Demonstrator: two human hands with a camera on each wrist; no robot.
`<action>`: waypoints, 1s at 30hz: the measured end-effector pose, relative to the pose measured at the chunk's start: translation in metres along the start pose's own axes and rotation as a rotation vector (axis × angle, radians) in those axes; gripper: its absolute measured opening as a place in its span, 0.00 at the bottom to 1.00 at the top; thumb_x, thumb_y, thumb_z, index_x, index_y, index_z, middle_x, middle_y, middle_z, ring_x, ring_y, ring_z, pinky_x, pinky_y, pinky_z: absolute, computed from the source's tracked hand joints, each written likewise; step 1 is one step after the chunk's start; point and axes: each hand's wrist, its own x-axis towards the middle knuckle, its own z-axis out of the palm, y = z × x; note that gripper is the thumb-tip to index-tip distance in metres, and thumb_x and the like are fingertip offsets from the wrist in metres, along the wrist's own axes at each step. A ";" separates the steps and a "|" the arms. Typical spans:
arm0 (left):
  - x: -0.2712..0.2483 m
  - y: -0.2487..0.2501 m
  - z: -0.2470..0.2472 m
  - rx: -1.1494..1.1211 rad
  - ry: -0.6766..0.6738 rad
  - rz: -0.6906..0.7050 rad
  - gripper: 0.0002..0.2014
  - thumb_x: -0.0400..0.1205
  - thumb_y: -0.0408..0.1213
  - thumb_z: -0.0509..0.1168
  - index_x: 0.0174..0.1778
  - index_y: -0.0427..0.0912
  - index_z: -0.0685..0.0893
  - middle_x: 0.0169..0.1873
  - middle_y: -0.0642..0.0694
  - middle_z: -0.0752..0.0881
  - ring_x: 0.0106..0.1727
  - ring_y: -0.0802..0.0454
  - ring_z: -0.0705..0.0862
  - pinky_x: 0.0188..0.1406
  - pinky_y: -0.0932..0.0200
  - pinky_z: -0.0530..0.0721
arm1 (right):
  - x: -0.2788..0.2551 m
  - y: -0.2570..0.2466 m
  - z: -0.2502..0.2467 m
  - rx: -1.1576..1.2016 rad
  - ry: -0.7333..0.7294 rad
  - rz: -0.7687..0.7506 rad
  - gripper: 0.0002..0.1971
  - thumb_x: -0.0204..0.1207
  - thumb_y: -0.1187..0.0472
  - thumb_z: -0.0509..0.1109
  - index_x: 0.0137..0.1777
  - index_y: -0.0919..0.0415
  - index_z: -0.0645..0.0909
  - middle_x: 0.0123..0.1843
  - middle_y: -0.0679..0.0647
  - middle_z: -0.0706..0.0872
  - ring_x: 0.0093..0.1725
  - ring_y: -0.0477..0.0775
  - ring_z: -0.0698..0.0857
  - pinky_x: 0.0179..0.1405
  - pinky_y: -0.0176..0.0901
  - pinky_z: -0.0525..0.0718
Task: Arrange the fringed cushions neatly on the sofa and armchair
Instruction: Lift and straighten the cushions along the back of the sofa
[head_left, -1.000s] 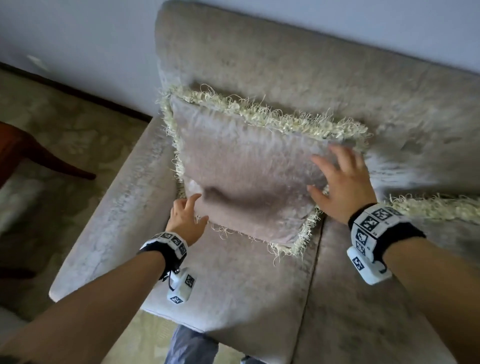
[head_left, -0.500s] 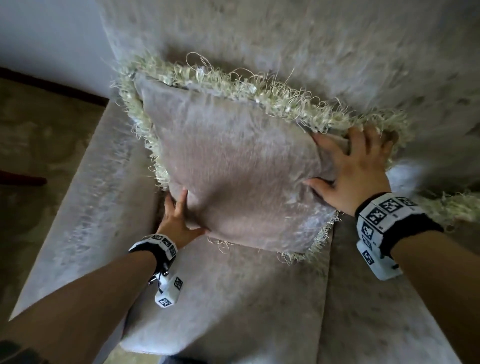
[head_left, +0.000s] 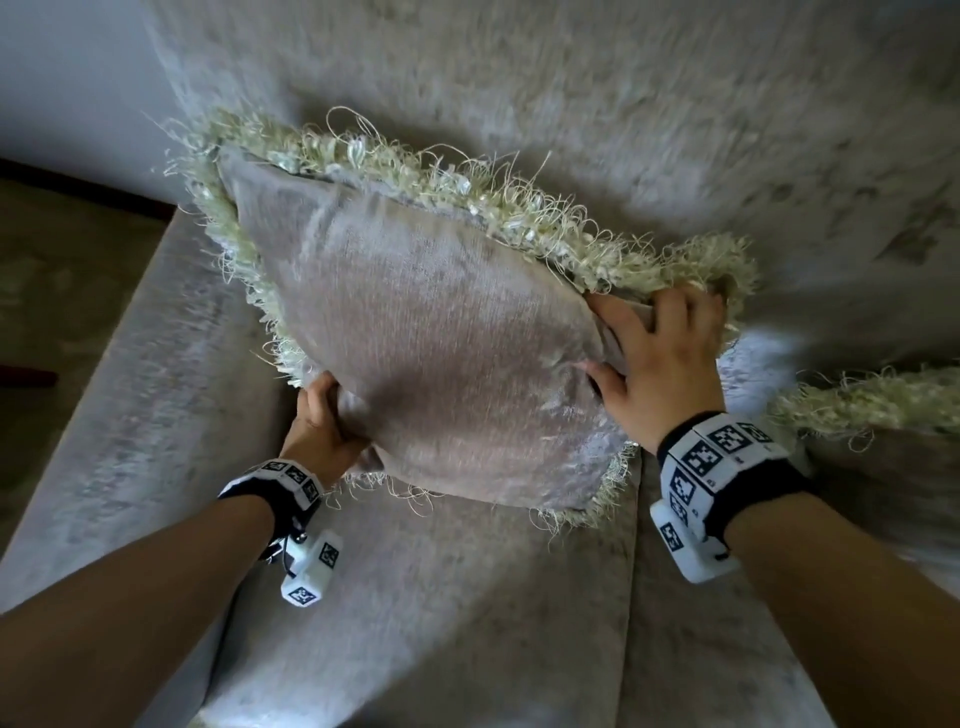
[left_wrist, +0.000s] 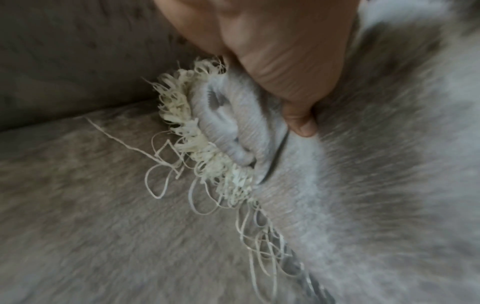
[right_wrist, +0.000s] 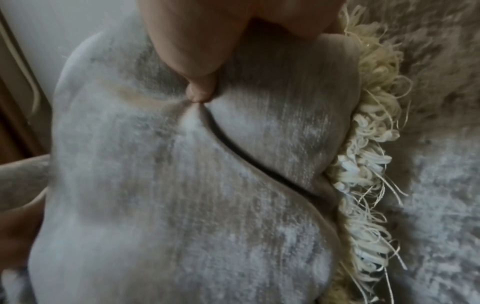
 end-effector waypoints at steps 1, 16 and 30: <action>-0.006 0.006 -0.003 -0.061 -0.017 0.017 0.50 0.56 0.26 0.81 0.68 0.59 0.62 0.63 0.44 0.75 0.62 0.48 0.80 0.58 0.52 0.85 | -0.003 0.000 -0.003 0.012 0.002 0.006 0.34 0.64 0.55 0.81 0.69 0.50 0.71 0.57 0.66 0.75 0.62 0.66 0.65 0.64 0.81 0.69; -0.035 0.111 -0.131 0.357 0.085 0.499 0.45 0.59 0.34 0.84 0.71 0.59 0.72 0.62 0.35 0.77 0.54 0.29 0.81 0.56 0.32 0.82 | -0.074 0.041 -0.071 0.366 0.002 0.397 0.33 0.68 0.60 0.78 0.72 0.56 0.71 0.63 0.62 0.73 0.64 0.61 0.64 0.63 0.60 0.70; 0.010 0.126 -0.097 0.877 0.279 0.513 0.45 0.57 0.43 0.85 0.71 0.54 0.76 0.69 0.25 0.68 0.62 0.22 0.71 0.53 0.21 0.74 | -0.090 0.068 -0.004 0.066 -0.217 0.423 0.48 0.59 0.39 0.80 0.75 0.49 0.58 0.78 0.66 0.59 0.77 0.71 0.59 0.76 0.70 0.60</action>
